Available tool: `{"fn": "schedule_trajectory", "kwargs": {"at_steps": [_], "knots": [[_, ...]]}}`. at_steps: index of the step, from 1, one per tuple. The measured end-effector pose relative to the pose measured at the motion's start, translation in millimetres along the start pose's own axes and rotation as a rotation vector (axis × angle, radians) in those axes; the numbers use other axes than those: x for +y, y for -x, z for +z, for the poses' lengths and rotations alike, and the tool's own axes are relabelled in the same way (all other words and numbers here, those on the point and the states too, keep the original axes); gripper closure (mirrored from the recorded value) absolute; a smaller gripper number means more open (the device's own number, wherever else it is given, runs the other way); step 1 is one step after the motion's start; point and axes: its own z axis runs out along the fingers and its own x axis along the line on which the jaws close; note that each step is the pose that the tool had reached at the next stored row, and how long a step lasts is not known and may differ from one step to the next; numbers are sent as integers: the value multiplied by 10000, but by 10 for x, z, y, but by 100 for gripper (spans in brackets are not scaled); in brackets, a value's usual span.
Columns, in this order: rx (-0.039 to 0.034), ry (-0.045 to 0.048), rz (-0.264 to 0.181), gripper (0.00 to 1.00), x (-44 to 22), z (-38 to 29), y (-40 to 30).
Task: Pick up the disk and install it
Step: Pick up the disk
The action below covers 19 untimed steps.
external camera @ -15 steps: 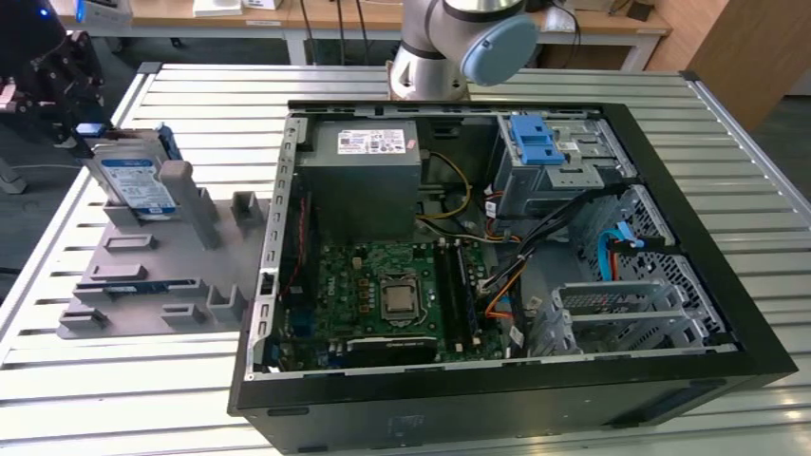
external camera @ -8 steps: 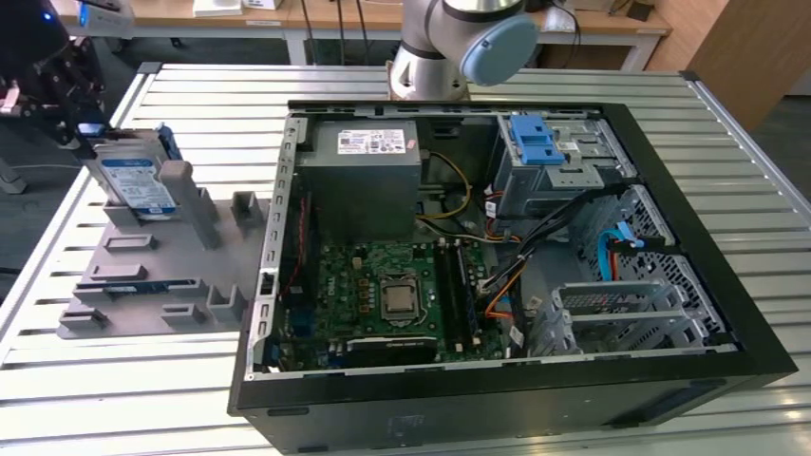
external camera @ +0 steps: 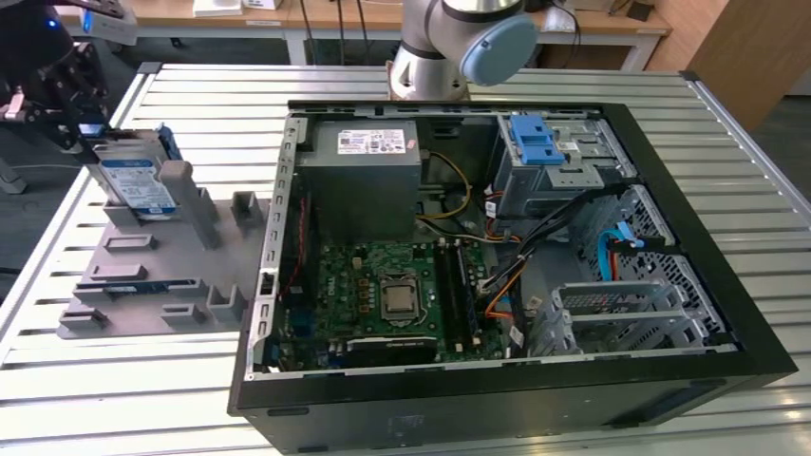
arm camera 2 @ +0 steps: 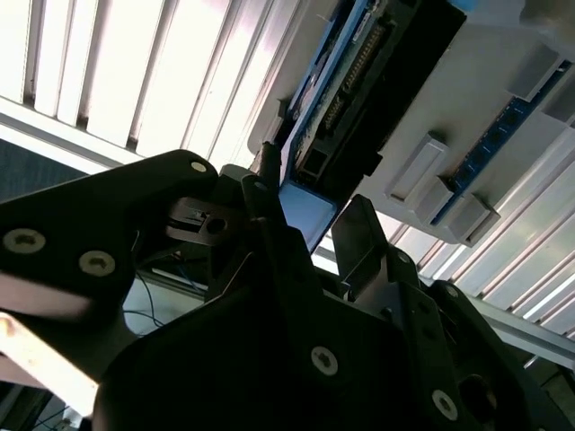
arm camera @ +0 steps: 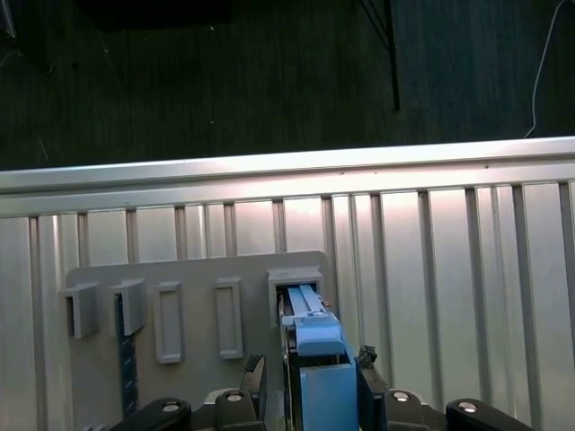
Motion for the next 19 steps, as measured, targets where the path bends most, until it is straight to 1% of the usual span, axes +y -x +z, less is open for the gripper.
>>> {"fn": "schedule_trajectory", "kwargs": {"at_steps": [11, 19], "knots": [[0, 2, 0, 49, -1, 87, 4], [0, 4, 0, 49, -1, 105, 5]]}}
